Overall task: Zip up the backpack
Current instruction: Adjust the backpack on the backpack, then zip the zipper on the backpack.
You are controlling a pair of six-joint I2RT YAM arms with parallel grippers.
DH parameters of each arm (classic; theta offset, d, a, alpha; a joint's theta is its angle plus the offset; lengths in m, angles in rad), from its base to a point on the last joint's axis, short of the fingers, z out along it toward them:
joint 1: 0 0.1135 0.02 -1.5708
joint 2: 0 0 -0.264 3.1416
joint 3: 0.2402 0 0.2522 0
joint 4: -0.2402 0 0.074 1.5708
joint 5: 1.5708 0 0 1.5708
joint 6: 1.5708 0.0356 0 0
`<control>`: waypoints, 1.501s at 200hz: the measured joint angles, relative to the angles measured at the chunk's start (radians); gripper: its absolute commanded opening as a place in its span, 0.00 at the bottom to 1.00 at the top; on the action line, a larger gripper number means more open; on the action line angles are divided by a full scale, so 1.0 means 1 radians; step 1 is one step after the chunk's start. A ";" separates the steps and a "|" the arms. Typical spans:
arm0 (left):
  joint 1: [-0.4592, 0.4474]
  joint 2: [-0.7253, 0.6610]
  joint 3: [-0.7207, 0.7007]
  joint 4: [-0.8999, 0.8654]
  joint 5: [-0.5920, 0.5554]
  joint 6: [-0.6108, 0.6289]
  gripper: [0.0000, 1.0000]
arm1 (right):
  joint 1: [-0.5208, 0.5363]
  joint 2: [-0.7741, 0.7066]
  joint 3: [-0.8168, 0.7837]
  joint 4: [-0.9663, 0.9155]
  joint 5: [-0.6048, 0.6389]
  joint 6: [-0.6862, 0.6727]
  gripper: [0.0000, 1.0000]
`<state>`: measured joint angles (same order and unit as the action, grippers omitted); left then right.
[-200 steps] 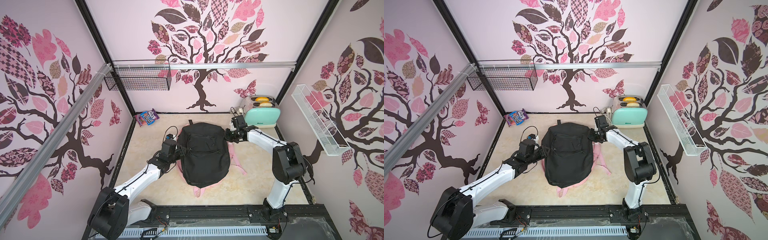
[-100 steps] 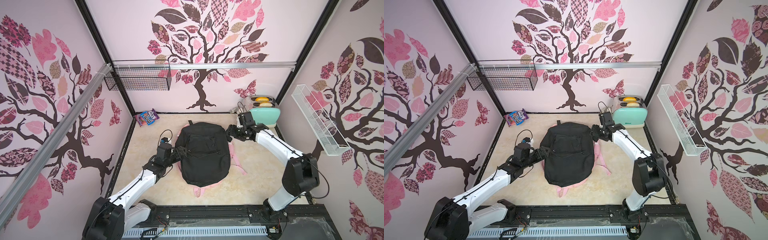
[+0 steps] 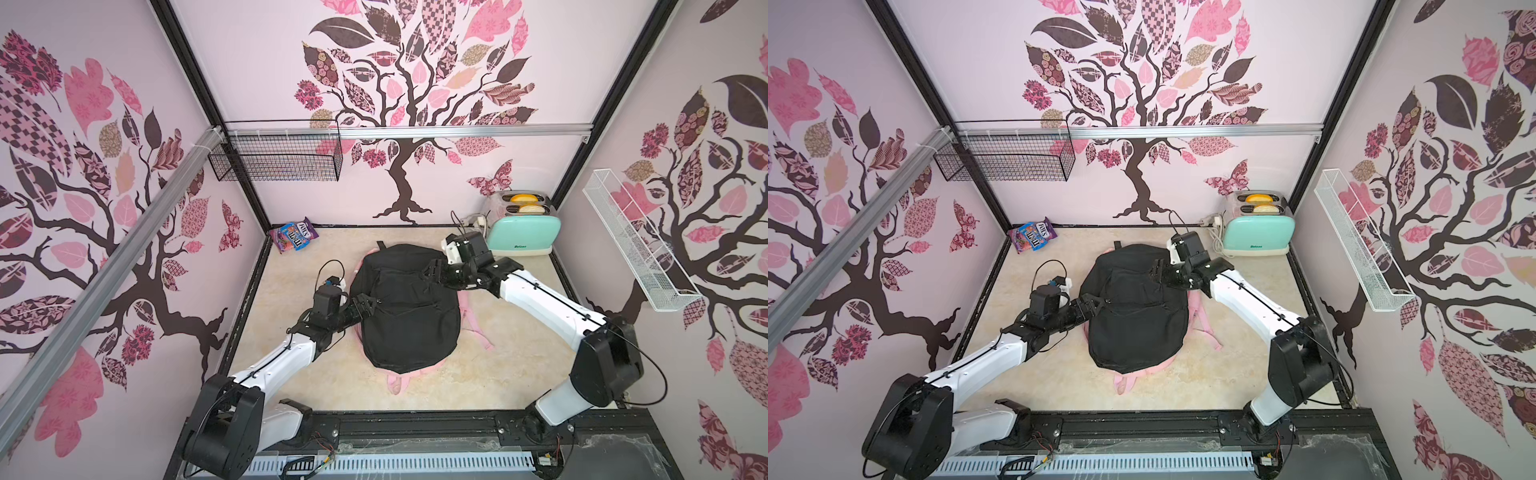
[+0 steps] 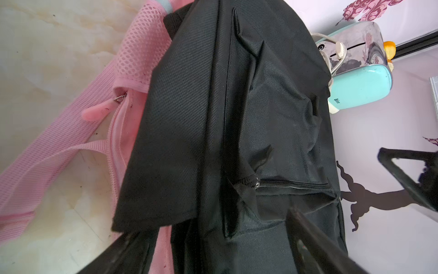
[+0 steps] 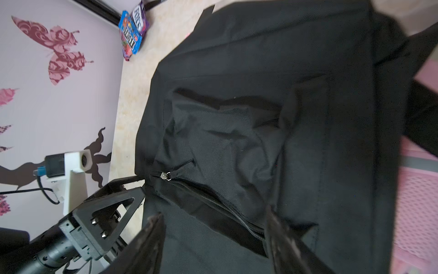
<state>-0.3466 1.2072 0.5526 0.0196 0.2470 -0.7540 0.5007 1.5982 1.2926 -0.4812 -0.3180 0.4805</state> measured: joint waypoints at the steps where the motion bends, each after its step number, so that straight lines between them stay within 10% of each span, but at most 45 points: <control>1: 0.000 -0.002 0.000 -0.002 -0.002 0.000 0.88 | 0.000 0.002 0.000 0.001 0.000 0.001 0.67; 71: 0.079 -0.046 0.001 -0.124 -0.100 0.010 0.90 | -0.002 0.082 -0.049 0.075 -0.020 0.024 0.67; 221: 0.076 0.217 -0.013 0.287 0.171 -0.061 0.94 | 0.000 0.171 -0.060 0.177 -0.116 0.058 0.65; 300: 0.061 0.186 -0.040 0.298 0.202 -0.061 0.40 | 0.006 0.195 -0.085 0.255 -0.146 0.106 0.65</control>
<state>-0.2859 1.3933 0.5125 0.3172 0.4492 -0.8150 0.5064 1.7935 1.2076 -0.2264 -0.4641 0.5861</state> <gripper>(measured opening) 0.467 0.648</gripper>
